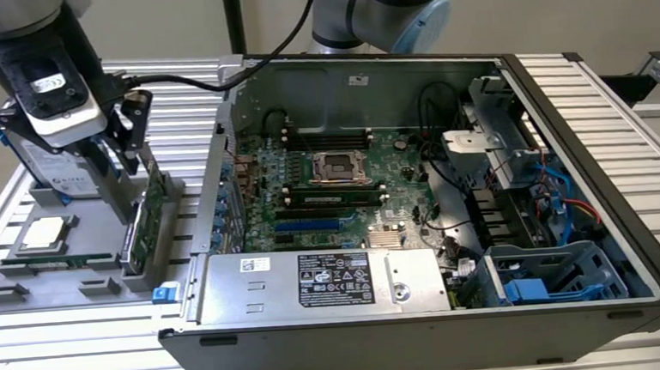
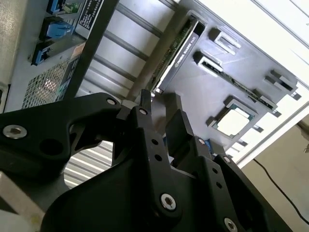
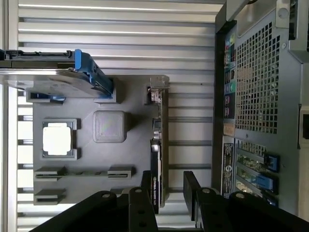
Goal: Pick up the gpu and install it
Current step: 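Pick up the gpu and move the gpu toward the slot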
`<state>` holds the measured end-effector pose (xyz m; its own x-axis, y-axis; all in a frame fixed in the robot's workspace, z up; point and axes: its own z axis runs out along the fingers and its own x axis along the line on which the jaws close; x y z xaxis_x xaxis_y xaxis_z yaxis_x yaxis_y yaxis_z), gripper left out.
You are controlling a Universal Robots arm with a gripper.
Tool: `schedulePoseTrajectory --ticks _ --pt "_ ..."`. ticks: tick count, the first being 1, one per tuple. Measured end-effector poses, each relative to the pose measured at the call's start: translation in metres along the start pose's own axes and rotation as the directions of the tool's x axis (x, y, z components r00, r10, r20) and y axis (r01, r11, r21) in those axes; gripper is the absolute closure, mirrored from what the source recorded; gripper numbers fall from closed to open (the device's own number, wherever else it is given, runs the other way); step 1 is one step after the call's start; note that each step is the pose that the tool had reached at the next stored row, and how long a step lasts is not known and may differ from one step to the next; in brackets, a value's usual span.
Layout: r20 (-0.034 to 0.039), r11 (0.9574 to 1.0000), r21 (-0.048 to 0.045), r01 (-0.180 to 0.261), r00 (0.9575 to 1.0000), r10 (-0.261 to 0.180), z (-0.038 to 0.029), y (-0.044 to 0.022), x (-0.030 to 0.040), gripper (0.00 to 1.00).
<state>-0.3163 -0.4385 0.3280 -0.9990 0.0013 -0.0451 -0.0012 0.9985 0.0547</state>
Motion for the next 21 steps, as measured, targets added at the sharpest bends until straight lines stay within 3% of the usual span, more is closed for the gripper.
schedulePoseTrajectory --ticks 4,9,14,18,21 --pt "-0.0003 1.0 0.0006 0.004 1.0 -0.004 0.0033 -0.0002 0.0001 0.0" --pt "-0.003 0.9999 0.0079 0.008 1.0 -0.008 0.0064 -0.0004 0.0003 0.0" --pt "-0.0108 0.9999 0.0145 0.008 0.9999 -0.008 0.0099 -0.0005 0.0005 0.0" --pt "-0.0231 0.9999 0.0148 0.008 0.9997 -0.007 0.0116 -0.0006 0.0006 0.0" --pt "-0.0243 0.9999 0.0148 0.008 0.9997 -0.007 0.0137 -0.0008 0.0006 0.0"
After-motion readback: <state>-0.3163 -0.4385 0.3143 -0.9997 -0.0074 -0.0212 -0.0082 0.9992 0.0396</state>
